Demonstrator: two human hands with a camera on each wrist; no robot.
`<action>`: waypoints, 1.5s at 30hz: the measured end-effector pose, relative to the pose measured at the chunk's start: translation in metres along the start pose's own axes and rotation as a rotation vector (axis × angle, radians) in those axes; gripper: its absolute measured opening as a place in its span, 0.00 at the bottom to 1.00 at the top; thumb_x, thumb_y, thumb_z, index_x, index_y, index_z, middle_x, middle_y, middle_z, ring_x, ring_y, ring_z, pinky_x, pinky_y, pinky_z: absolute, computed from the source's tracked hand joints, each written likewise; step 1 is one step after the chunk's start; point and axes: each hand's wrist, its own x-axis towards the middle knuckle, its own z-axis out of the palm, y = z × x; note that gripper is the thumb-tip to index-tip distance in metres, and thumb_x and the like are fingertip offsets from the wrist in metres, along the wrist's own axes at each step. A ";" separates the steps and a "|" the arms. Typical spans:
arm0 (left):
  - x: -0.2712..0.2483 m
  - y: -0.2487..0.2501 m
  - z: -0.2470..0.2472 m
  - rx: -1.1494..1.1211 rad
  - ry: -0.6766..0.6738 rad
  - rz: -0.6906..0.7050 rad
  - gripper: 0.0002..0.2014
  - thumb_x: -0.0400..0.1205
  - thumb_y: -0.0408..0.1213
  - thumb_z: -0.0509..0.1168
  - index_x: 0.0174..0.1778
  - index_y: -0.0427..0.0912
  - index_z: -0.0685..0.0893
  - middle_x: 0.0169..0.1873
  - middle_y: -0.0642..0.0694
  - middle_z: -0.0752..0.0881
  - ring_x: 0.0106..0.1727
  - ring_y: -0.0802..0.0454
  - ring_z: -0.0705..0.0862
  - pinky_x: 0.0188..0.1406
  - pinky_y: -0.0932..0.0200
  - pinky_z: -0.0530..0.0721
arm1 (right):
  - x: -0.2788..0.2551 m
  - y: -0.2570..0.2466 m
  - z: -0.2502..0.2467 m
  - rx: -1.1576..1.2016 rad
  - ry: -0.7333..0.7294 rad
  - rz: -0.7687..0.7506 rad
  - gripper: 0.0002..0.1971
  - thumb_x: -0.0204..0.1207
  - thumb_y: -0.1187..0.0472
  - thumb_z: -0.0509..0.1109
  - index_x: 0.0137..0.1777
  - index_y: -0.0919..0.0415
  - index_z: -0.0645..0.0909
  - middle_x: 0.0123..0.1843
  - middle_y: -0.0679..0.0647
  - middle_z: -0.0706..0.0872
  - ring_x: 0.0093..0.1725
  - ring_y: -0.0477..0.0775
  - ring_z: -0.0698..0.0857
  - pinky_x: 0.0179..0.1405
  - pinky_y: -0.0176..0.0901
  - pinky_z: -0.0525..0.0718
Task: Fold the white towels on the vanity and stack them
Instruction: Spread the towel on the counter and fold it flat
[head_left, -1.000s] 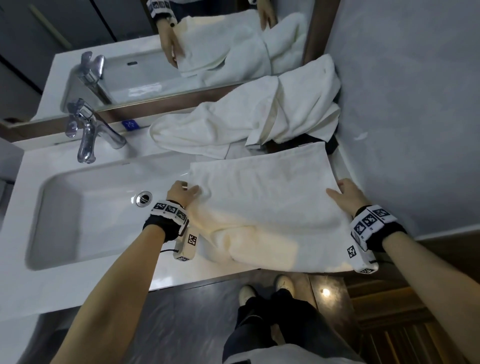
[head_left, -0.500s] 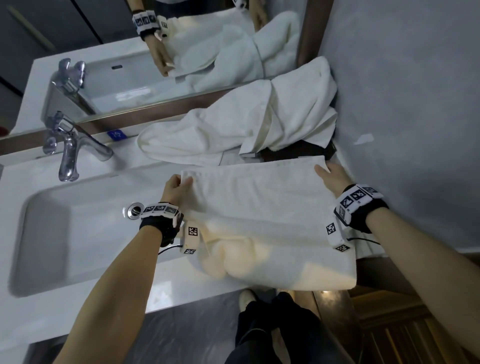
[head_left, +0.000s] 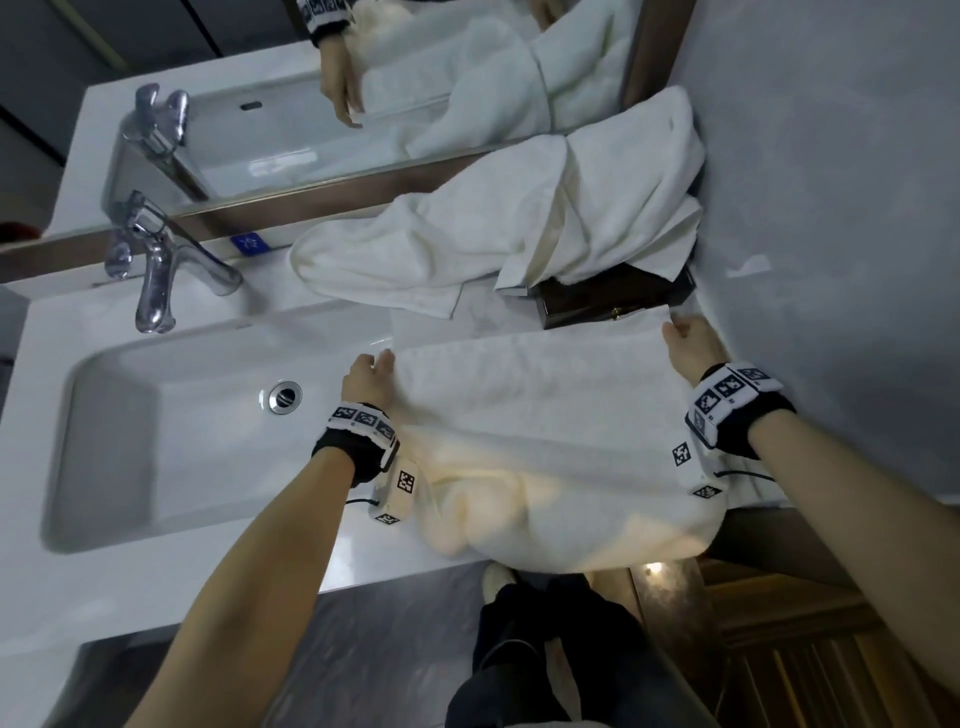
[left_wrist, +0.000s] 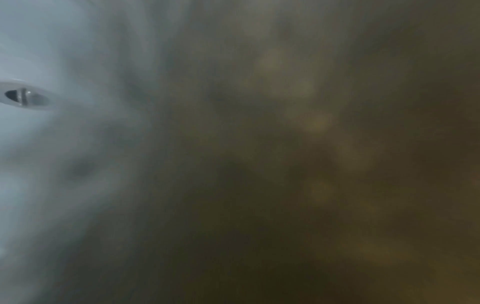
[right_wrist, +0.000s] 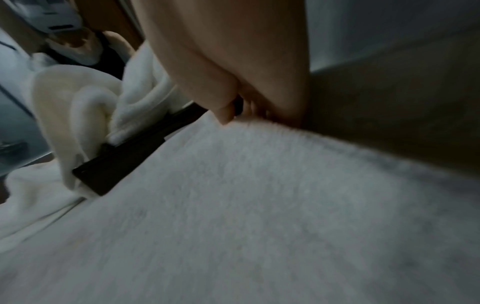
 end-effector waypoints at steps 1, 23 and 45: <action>0.000 -0.001 -0.002 -0.007 -0.006 0.009 0.21 0.85 0.49 0.53 0.49 0.32 0.77 0.46 0.35 0.80 0.55 0.36 0.80 0.46 0.56 0.68 | -0.005 0.004 -0.002 0.000 -0.005 -0.008 0.17 0.84 0.60 0.57 0.55 0.75 0.79 0.51 0.68 0.83 0.54 0.64 0.81 0.52 0.49 0.75; -0.033 0.006 -0.035 -0.517 0.080 0.370 0.12 0.86 0.43 0.58 0.36 0.46 0.71 0.29 0.50 0.73 0.30 0.55 0.71 0.28 0.66 0.73 | -0.057 -0.004 -0.037 0.391 0.221 -0.420 0.09 0.81 0.58 0.65 0.55 0.63 0.78 0.52 0.54 0.83 0.49 0.47 0.80 0.46 0.29 0.78; -0.039 -0.003 -0.013 -0.462 -0.204 -0.071 0.13 0.86 0.30 0.50 0.63 0.31 0.73 0.59 0.31 0.79 0.57 0.36 0.81 0.46 0.47 0.84 | -0.029 0.057 -0.015 -0.071 0.001 -0.045 0.20 0.84 0.55 0.57 0.69 0.68 0.69 0.69 0.67 0.77 0.68 0.67 0.76 0.68 0.56 0.73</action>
